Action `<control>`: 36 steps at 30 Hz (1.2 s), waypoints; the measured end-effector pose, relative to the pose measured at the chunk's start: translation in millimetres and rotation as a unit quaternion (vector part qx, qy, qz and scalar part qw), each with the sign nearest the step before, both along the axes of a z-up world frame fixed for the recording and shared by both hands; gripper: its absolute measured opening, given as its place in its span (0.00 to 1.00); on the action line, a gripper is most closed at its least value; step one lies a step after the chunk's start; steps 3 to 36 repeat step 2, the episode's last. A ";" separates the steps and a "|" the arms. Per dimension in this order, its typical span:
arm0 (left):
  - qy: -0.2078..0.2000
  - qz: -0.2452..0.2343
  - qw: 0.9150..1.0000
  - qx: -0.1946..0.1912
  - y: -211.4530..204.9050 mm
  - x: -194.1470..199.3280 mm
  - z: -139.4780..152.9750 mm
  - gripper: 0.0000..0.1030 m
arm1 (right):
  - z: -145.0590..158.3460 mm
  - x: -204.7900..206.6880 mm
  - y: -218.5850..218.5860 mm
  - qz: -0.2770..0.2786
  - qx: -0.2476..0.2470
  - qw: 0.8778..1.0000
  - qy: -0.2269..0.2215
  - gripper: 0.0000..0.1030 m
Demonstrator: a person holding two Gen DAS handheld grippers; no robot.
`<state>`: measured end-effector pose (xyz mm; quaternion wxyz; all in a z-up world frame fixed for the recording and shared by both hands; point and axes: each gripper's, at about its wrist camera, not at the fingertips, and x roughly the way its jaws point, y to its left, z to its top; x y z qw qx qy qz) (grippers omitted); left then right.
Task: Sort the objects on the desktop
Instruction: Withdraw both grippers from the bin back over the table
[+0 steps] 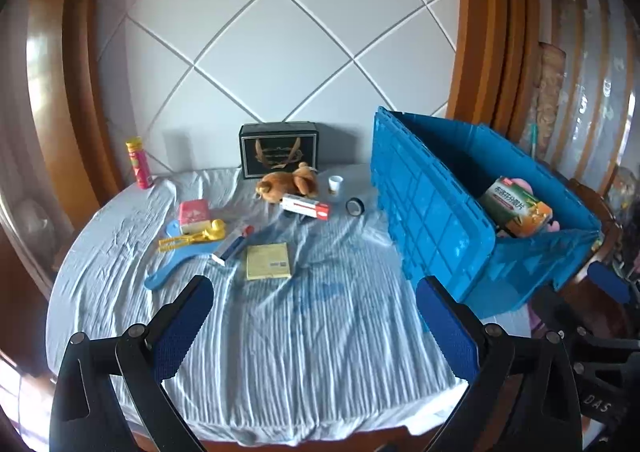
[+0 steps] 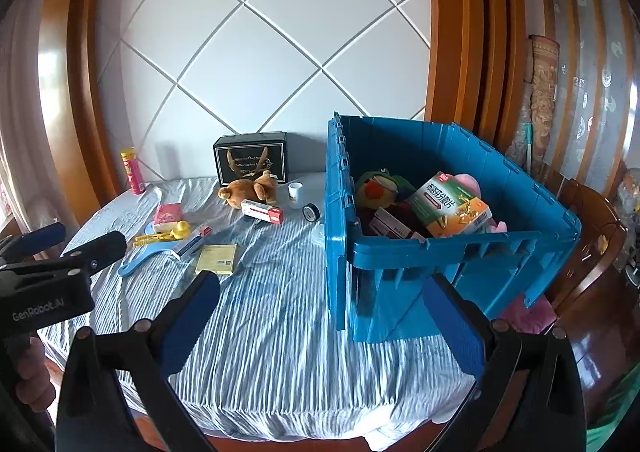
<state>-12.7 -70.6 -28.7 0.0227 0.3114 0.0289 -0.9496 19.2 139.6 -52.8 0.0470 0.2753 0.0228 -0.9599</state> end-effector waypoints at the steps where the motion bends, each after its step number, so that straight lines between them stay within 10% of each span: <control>1: 0.001 0.000 1.000 -0.002 0.6 0.5 0.2 1.00 | -0.6 0.0 -0.1 0.000 -0.001 1.000 -0.001 1.00; 36: 0.001 0.000 1.000 -0.004 1.3 1.1 0.4 1.00 | -0.8 0.2 -0.3 0.000 -0.001 1.000 -0.001 1.00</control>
